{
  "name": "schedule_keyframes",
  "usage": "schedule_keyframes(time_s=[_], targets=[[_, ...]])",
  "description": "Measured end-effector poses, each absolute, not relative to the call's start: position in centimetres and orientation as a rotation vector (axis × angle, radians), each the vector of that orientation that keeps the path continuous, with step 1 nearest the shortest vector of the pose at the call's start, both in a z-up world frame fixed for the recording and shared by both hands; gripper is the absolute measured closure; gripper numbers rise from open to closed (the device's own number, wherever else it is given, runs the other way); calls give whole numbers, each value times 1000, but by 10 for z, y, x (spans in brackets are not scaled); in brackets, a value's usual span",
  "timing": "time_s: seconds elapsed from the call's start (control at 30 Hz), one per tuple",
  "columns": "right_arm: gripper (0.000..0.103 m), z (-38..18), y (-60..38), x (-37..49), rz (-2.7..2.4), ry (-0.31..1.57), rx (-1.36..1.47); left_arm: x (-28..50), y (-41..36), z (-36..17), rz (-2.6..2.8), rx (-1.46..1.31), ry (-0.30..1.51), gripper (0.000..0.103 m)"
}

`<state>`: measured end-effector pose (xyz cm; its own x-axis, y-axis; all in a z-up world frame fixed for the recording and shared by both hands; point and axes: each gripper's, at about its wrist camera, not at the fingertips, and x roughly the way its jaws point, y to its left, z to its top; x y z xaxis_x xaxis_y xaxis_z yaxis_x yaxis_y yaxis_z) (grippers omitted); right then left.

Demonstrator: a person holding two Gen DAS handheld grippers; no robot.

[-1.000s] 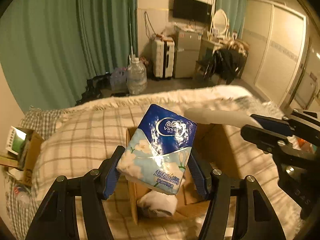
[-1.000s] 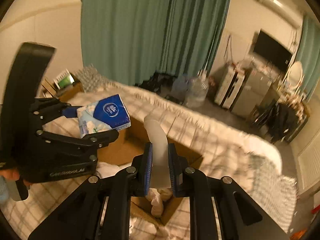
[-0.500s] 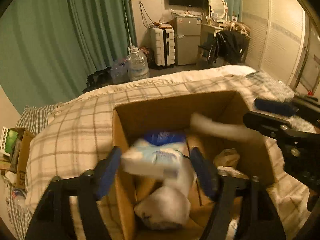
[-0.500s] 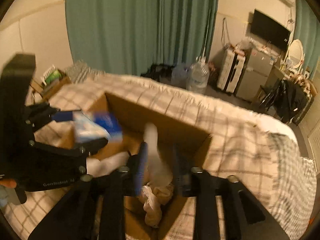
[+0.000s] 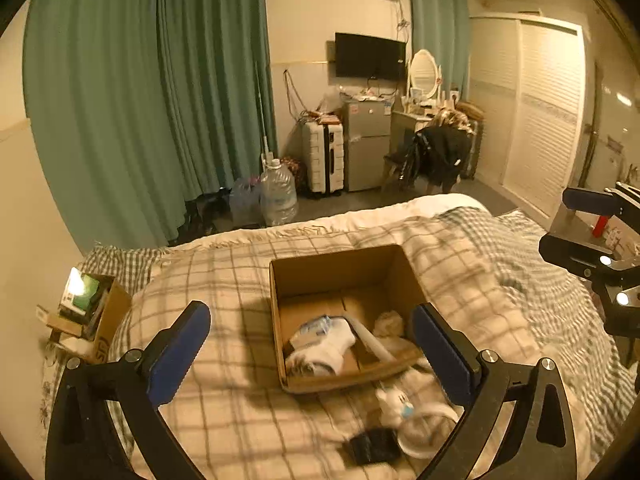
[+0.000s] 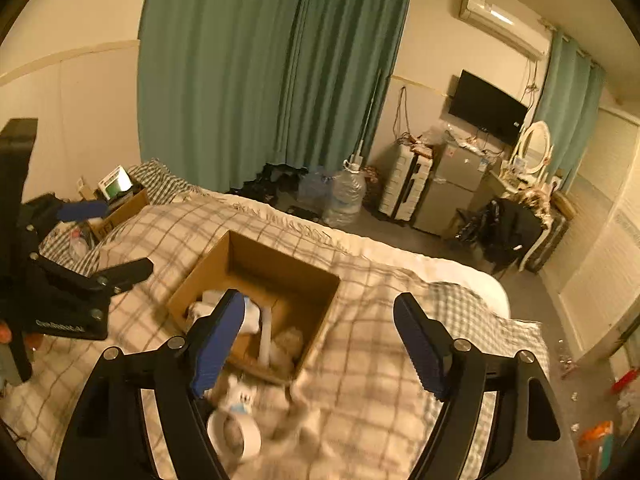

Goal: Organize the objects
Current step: 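Move both tools back toward the black cup and white earbud case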

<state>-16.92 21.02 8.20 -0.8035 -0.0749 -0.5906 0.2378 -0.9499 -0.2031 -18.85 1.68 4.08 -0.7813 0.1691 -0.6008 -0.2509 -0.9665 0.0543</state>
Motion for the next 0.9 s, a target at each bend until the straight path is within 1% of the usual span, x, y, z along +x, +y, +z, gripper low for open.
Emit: schedule_keyframes(time_s=[0.13, 0.27, 0.43, 0.53, 0.63, 0.7, 0.77, 0.9], targets=[[26, 82, 206, -124, -2795, 403, 896, -148, 11, 37, 2744, -918, 188, 0], [26, 63, 202, -87, -2805, 386, 876, -112, 3, 10, 2772, -950, 176, 0], [26, 4, 196, -57, -2830, 269, 871, -78, -4, -43, 2810, -1012, 68, 0], [26, -39, 187, -54, -2846, 244, 898, -59, -3, -77, 2844, -1018, 13, 0], [26, -80, 178, -58, -2795, 220, 992, -51, 0, -103, 2865, -1056, 52, 0], [26, -108, 173, -61, -2750, 245, 1070, -54, -1, -120, 2872, -1132, 97, 0], [26, -132, 166, -63, -2732, 315, 1128, -58, -10, -133, 2861, -1195, 46, 0], [27, -163, 153, -67, -2625, 362, 1226, -63, -26, -146, 2856, -1270, -45, 0]])
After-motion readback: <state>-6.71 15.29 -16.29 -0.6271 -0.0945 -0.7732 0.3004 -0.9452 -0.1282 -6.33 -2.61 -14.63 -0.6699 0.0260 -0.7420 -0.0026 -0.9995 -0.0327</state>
